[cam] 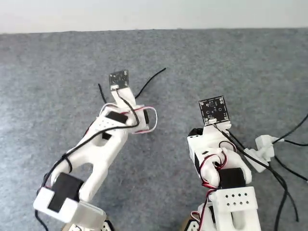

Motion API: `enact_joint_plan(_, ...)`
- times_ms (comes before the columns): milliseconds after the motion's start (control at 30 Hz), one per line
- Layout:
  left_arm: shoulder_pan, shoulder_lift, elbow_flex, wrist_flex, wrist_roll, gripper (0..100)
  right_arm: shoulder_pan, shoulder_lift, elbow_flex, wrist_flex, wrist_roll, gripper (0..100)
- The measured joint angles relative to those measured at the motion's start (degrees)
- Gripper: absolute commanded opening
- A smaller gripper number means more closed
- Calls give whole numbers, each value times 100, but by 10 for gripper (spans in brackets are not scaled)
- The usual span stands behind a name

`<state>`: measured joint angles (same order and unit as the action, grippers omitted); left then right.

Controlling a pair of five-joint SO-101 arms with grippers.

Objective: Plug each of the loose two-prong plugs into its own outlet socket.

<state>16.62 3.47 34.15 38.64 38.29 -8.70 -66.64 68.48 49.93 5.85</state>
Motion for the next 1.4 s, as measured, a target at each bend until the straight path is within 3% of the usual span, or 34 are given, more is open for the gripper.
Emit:
enact_joint_plan(367, -193, 62, -18, 290, 176, 13, 0, 0, 0, 0, 0, 9)
enact_joint_plan(600, -536, 220, 193, 1081, -18, 13, 0, 0, 0, 0, 0, 9)
enact_joint_plan(867, -193, -747, 413, 1556, -264, 13, 0, 0, 0, -35, 0, 9)
enact_joint_plan(1100, 53, -2022, 1152, 1020, -264, 13, 9, 0, 0, -35, 18, 9)
enact_joint_plan(1300, -536, -2022, 1196, 352, 35, 23, 0, 0, 0, -35, 18, 9)
enact_joint_plan(1400, -765, -1618, 1073, 264, 325, 92, 0, 0, 70, -62, 35, 9)
